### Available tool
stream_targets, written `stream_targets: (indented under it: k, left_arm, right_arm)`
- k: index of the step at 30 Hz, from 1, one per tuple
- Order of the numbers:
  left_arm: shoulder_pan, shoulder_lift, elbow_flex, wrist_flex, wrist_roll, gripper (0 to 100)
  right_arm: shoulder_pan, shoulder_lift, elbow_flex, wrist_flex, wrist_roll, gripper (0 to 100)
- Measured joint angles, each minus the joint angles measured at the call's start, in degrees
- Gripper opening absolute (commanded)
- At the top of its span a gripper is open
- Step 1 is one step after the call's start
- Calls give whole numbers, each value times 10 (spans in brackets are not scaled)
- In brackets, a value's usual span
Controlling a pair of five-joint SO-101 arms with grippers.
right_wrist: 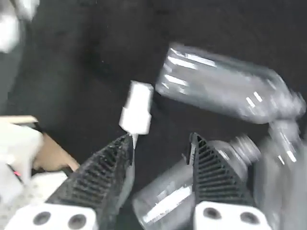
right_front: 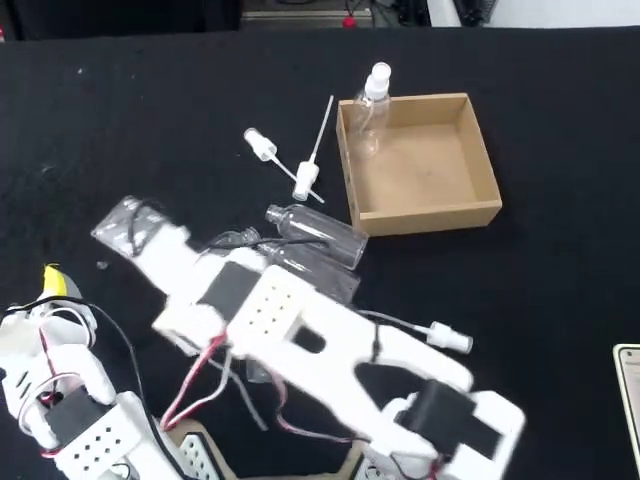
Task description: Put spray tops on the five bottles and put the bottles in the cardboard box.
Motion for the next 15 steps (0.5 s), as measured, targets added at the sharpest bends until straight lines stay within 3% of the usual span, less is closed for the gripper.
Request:
stream_targets:
  k: [4, 9, 15]
  left_arm:
    - [1, 0, 0, 0, 0, 227]
    - [21, 0, 2, -5, 0, 227]
    - [21, 0, 27, -38, 0, 227]
  right_arm:
    - [69, -29, 62, 20, 19, 169]
    - [88, -38, 112, 21, 10, 174]
    - [112, -39, 124, -11, -61, 296]
